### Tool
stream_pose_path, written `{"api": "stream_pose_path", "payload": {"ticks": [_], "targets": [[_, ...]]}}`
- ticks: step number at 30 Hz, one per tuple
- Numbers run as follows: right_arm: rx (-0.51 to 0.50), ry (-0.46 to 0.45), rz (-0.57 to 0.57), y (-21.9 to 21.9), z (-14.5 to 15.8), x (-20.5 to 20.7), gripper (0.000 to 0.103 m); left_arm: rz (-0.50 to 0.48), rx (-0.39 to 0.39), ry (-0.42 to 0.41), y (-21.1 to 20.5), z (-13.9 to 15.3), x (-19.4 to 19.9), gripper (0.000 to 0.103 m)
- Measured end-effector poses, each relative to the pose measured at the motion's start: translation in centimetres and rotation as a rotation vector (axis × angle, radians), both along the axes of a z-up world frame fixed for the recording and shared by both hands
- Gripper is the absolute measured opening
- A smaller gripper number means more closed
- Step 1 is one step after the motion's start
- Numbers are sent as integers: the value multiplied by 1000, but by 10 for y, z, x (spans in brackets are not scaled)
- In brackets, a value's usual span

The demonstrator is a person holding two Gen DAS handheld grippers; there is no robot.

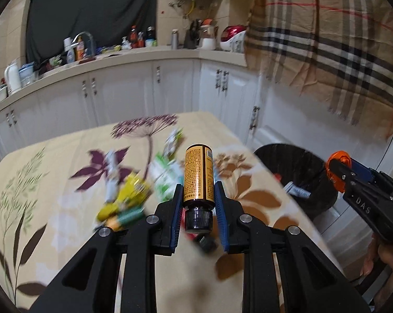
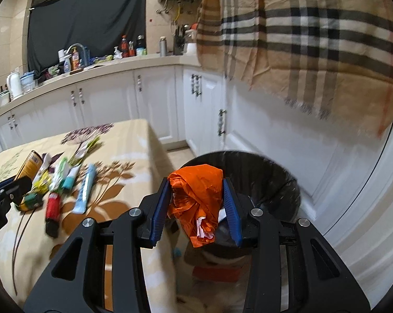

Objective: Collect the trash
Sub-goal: 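Hold the orange bag over the bin with the right tool while the left tool grasps the brown bottle, then open both tools over the black bin to drop the orange bag and brown bottle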

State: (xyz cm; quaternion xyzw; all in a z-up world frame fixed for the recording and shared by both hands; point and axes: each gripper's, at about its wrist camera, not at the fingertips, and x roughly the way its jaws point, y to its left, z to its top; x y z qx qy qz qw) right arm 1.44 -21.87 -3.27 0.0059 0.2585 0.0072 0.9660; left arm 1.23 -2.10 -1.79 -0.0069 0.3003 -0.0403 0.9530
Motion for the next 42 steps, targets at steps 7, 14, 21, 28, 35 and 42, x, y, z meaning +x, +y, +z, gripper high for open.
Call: {"api": "stream_pose_path", "payload": {"ticks": [7, 14, 21, 28, 35, 42], "targets": [[-46, -55, -65, -17, 8, 21, 38, -79, -10, -47, -35, 11, 35, 25], [-41, -63, -128, -41, 7, 44, 39, -160, 15, -64, -75, 9, 67, 25], [-34, -55, -162, -56, 0, 64, 39, -203, 30, -29, -100, -1, 95, 25], [-15, -30, -192, -70, -14, 82, 39, -228, 63, -11, -123, -10, 116, 25], [8, -21, -230, -83, -24, 97, 39, -235, 68, 11, -139, -17, 139, 25], [31, -6, -256, -93, -32, 111, 48, -243, 69, 49, -150, -26, 155, 38]]}}
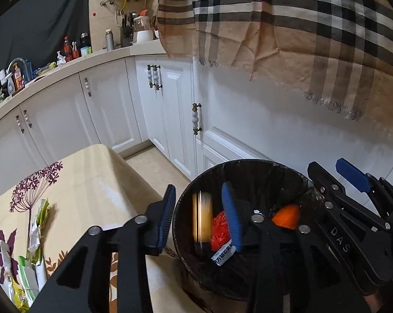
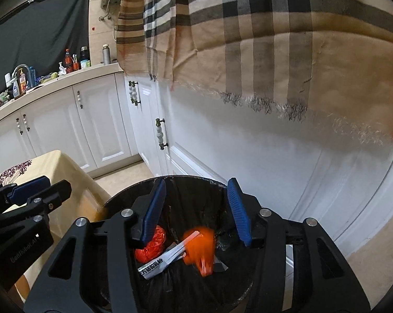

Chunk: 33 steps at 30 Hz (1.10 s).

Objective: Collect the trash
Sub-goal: 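Open both tools over the black bin to drop the orange bag and brown bottle, then move both open tools back over the table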

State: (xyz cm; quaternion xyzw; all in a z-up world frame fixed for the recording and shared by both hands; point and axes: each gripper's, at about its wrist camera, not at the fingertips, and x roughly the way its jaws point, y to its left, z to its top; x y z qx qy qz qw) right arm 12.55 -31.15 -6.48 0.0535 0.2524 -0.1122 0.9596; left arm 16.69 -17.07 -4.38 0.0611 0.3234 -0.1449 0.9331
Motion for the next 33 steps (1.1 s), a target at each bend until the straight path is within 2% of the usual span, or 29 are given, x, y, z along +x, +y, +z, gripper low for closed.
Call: {"api": "stream_pose_path", "payload": {"ticks": [3, 6, 16, 22, 33], "targets": [[1, -2, -4, 0, 1, -3, 48, 7, -2, -3, 2, 2, -2, 39], [4, 0, -1, 1, 4, -10, 48, 19, -6, -13, 9, 6, -7, 45], [20, -11, 66, 31, 24, -35, 48, 83, -29, -35, 52, 23, -33, 46], [21, -17, 125, 62, 36, -50, 48, 144, -53, -51, 94, 32, -57, 46], [16, -12, 252, 125, 48, -73, 48, 289, -44, -46, 179, 31, -98, 50]]}}
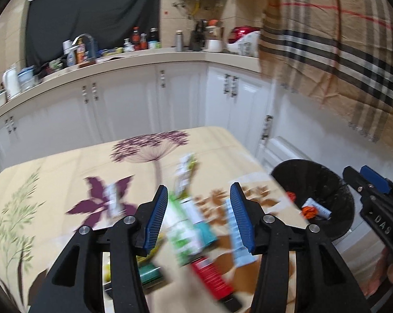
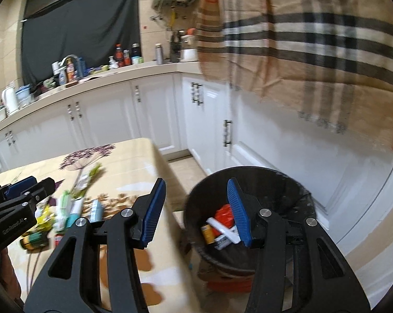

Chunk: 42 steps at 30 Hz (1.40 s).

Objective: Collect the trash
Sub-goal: 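Move both open tools back over the table, then grasp the red spray can with the right tool while the left tool grasps the green bottle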

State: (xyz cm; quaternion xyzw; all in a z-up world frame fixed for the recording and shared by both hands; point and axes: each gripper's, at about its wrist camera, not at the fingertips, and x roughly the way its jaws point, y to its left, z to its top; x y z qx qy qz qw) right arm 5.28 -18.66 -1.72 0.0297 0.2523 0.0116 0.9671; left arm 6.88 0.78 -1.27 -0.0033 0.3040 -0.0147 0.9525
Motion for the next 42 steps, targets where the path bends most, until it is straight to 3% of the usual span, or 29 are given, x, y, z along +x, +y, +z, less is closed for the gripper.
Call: {"api": "stream_pose_path", "payload": {"ticks": [21, 35, 38, 40, 42], "targets": [[-39, 116, 276, 121, -19, -27, 48, 183, 1, 93, 118, -27, -55, 50], [-89, 243, 334, 157, -43, -20, 47, 236, -23, 124, 163, -35, -73, 51], [-97, 284, 340, 159, -48, -17, 40, 220, -27, 124, 161, -36, -74, 52], [-96, 313, 353, 161, -53, -16, 28, 208, -31, 126, 158, -37, -74, 53], [-92, 340, 362, 162, -57, -14, 26, 192, -32, 128, 154, -38, -73, 53]]}}
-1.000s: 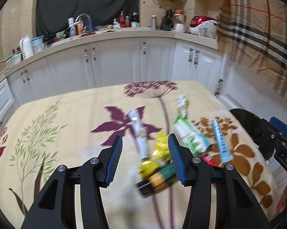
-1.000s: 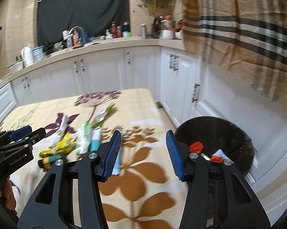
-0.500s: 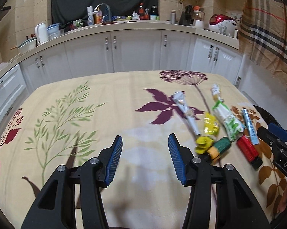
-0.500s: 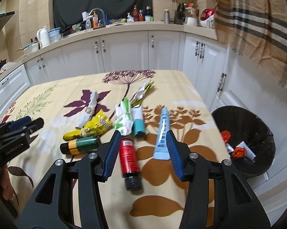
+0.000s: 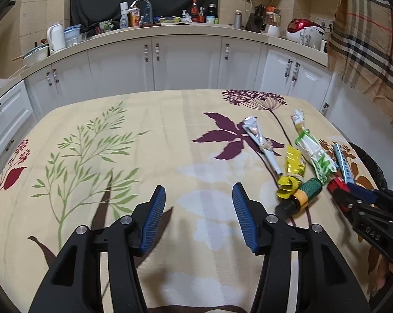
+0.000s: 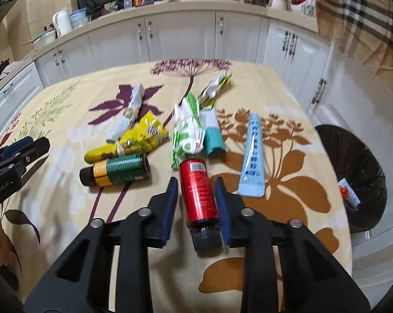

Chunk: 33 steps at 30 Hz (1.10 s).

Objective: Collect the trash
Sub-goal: 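Grasp the red spray can with the right tool while the left tool grasps the green bottle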

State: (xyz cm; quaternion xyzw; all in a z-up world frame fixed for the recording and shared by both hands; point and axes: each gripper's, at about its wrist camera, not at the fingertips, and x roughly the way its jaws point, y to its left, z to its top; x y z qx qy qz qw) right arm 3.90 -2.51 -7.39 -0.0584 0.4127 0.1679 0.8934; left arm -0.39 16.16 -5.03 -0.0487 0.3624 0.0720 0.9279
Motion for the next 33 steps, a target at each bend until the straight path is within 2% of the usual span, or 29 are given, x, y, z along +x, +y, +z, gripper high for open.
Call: {"api": "stream_pose_path", "payload": {"ticks": [4, 11, 22, 27, 33], "targets": [[15, 14, 7, -2, -1, 0, 23, -26, -1, 2, -9, 0, 3, 53], [10, -47, -3, -10, 8, -8, 23, -83, -7, 2, -31, 1, 9, 53], [56, -83, -67, -50, 17, -8, 23, -199, 5, 43, -70, -8, 20, 53], [70, -80, -85, -60, 16, -7, 23, -259, -57, 76, -77, -14, 27, 53], [81, -82, -96, -65, 15, -7, 23, -304, -60, 91, -87, -17, 25, 53]]}}
